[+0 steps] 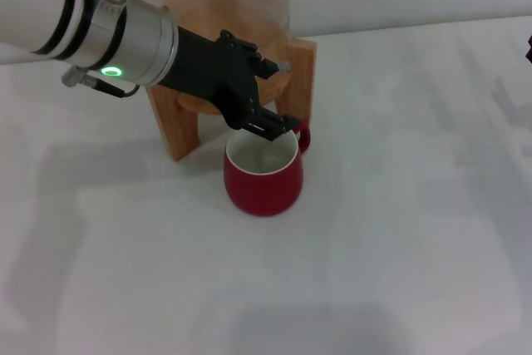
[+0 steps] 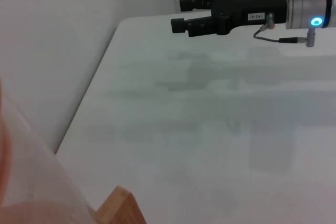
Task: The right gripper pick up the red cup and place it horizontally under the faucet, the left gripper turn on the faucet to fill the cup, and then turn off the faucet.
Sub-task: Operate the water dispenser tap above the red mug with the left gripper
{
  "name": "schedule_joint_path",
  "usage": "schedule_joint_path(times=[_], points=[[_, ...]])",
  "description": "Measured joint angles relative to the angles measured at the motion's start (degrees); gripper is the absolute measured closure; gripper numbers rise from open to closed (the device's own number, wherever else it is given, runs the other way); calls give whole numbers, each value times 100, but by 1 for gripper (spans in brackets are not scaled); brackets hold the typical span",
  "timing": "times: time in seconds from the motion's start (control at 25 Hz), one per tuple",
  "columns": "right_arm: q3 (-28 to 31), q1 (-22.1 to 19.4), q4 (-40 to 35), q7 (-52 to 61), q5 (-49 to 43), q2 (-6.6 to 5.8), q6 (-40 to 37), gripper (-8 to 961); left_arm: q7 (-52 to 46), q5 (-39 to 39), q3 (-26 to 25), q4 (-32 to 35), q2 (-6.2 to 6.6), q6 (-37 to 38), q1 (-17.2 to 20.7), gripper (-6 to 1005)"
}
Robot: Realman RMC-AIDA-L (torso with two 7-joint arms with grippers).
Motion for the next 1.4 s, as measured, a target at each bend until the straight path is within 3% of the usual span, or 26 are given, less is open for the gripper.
schedule_joint_path(times=[0.84,1.08,1.4], points=[[0,0,0,0,0,0,-9,109,-27,-10,-2,138,-34,-64,51,170],[0,-4,0,0,0,0,-8,109,-129,-232,149,673,-48,-112,516,170],[0,-16,0,0,0,0,21,110,-441,-360,464,1864,-57,-17,1625,170]])
